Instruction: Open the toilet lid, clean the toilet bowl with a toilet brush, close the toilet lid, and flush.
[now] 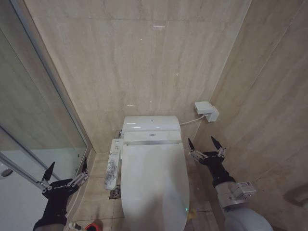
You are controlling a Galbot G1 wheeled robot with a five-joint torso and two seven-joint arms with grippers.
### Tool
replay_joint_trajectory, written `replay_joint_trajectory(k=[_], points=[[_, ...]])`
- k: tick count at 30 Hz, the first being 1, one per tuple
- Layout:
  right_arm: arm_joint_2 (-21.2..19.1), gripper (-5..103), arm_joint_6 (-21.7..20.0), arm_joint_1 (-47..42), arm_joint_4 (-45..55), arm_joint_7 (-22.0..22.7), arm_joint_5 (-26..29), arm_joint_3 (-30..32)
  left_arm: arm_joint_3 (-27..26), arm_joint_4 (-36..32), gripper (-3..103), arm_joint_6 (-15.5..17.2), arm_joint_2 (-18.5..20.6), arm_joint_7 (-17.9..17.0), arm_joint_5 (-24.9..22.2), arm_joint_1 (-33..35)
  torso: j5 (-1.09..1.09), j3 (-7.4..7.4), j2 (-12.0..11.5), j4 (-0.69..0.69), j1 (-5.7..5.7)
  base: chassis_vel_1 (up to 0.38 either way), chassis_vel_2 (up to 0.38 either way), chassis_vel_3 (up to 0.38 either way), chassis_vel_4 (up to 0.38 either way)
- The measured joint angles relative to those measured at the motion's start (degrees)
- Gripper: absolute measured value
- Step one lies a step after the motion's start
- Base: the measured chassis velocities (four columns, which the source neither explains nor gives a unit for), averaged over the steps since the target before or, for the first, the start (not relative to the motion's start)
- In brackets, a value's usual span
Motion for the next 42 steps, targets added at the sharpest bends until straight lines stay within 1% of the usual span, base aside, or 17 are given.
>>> replay_joint_trajectory(k=[7, 11, 14, 17, 18, 20, 23, 42], points=[[0.0, 100, 0.0, 0.0, 0.0, 0.0, 0.0, 0.0, 2.7, 0.1, 100, -0.7, -1.0, 0.1, 2.7, 1.4, 0.00, 0.00, 0.0, 0.00, 0.00, 0.000, 0.000, 0.000, 0.000], [0.0, 100, 0.0, 0.0, 0.0, 0.0, 0.0, 0.0, 2.6, 0.2, 100, -1.2, -1.0, 0.1, 4.1, 2.0, 0.00, 0.00, 0.0, 0.00, 0.00, 0.000, 0.000, 0.000, 0.000], [0.0, 100, 0.0, 0.0, 0.0, 0.0, 0.0, 0.0, 1.7, 0.2, 100, -2.0, -0.7, 0.7, 5.0, 2.2, 0.00, 0.00, 0.0, 0.00, 0.00, 0.000, 0.000, 0.000, 0.000], [0.0, 100, 0.0, 0.0, 0.0, 0.0, 0.0, 0.0, 1.0, 0.2, 100, -3.7, -0.5, 2.7, 6.1, 2.3, 0.00, 0.00, 0.0, 0.00, 0.00, 0.000, 0.000, 0.000, 0.000], [0.0, 100, 0.0, 0.0, 0.0, 0.0, 0.0, 0.0, 1.0, 0.2, 100, -3.7, -0.5, 2.7, 6.1, 2.3, 0.00, 0.00, 0.0, 0.00, 0.00, 0.000, 0.000, 0.000, 0.000], [0.0, 100, 0.0, 0.0, 0.0, 0.0, 0.0, 0.0, 1.0, 0.2, 100, -4.6, -0.5, 3.9, 7.2, 2.4, 0.00, 0.00, 0.0, 0.00, 0.00, 0.000, 0.000, 0.000, 0.000], [0.0, 100, 0.0, 0.0, 0.0, 0.0, 0.0, 0.0, 1.1, 0.3, 100, -4.9, -0.4, 4.5, 7.4, 2.4, 0.00, 0.00, 0.0, 0.00, 0.00, 0.000, 0.000, 0.000, 0.000], [0.0, 100, 0.0, 0.0, 0.0, 0.0, 0.0, 0.0, 1.0, 0.3, 100, -4.7, -0.3, 4.4, 7.4, 2.4, 0.00, 0.00, 0.0, 0.00, 0.00, 0.000, 0.000, 0.000, 0.000]])
